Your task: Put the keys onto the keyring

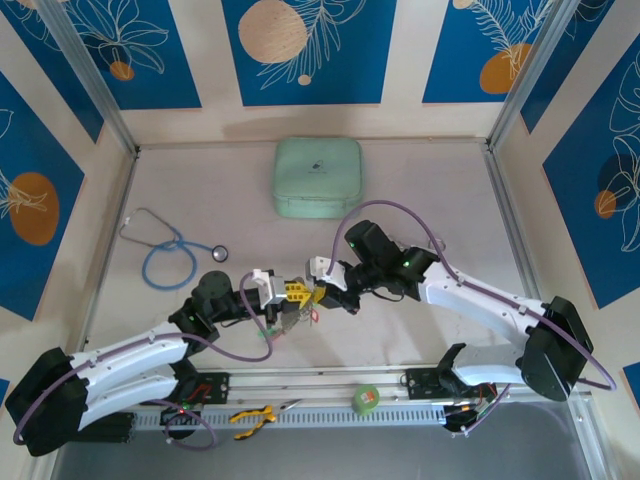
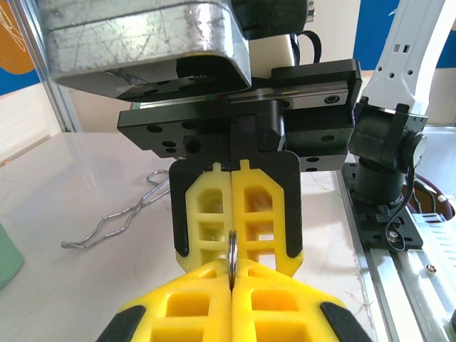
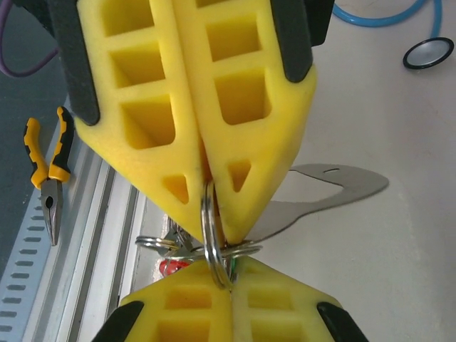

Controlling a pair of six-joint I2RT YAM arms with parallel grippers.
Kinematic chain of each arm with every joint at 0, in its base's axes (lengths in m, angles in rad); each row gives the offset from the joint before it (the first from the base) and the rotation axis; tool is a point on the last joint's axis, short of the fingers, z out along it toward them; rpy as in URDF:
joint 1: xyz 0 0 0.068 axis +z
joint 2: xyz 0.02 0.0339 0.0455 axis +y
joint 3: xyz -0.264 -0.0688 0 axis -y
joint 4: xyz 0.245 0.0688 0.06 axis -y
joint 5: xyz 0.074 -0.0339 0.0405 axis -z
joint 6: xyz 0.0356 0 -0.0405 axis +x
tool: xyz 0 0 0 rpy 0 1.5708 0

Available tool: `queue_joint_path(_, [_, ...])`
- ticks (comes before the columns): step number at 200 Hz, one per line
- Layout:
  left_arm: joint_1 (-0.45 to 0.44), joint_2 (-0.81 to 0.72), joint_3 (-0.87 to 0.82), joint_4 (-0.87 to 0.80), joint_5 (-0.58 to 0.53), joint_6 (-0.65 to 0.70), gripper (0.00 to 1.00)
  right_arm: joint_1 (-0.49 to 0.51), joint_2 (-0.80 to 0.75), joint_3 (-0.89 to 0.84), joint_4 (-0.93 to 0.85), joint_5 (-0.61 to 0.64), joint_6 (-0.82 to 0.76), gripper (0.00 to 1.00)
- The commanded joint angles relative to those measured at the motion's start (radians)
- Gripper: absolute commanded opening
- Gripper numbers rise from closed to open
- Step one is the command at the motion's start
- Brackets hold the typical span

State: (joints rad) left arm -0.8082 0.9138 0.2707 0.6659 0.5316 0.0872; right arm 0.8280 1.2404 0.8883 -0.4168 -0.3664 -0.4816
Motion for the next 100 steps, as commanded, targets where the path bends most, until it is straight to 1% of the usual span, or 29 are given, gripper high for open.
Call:
queue_joint_path(1, [-0.002, -0.010, 0.002, 0.060, 0.018, 0.004, 0.00, -0.014, -0.042, 0.007, -0.014, -0.008, 0.001, 0.00])
queue_joint_path(54, [-0.003, -0.016, -0.004, 0.038, -0.019, 0.028, 0.00, -0.059, -0.108, -0.016, -0.019, 0.031, 0.022, 0.00])
queue_joint_path(100, [-0.002, -0.022, 0.002, 0.008, -0.033, 0.027, 0.00, -0.040, -0.096, -0.048, 0.029, 0.023, 0.081, 0.00])
